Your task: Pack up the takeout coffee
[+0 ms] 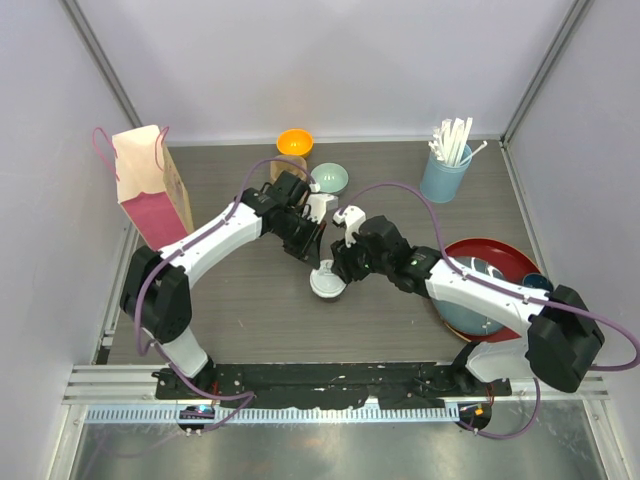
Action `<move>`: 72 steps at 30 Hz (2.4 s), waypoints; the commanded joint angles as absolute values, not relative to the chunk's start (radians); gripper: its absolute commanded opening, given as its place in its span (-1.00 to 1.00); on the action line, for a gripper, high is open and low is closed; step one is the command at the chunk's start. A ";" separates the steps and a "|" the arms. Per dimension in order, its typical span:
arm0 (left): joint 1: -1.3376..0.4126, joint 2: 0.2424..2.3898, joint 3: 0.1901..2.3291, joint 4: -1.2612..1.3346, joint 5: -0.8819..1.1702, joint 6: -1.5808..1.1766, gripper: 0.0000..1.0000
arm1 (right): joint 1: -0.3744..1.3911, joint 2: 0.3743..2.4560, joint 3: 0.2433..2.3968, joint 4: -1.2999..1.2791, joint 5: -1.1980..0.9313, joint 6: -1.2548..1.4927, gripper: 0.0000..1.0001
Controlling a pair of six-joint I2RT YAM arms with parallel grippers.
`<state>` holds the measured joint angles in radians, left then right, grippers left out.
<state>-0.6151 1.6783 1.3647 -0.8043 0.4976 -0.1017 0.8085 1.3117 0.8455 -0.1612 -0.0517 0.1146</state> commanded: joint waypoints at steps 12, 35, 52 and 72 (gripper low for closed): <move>-0.618 1.710 1.397 -0.776 0.517 -0.104 -1.00 | 0.821 1.295 0.865 -0.178 -0.014 0.112 -0.02; -0.618 1.694 1.419 -0.784 0.606 -0.127 -1.00 | 0.834 1.256 0.902 -0.209 -0.005 0.121 0.01; -0.623 1.706 1.416 -0.779 0.557 -0.117 -1.00 | 0.836 1.275 0.894 -0.219 0.046 0.113 0.01; -0.623 1.715 1.413 -0.749 0.532 -0.094 -1.00 | 0.838 1.301 0.856 -0.164 0.035 0.112 -0.02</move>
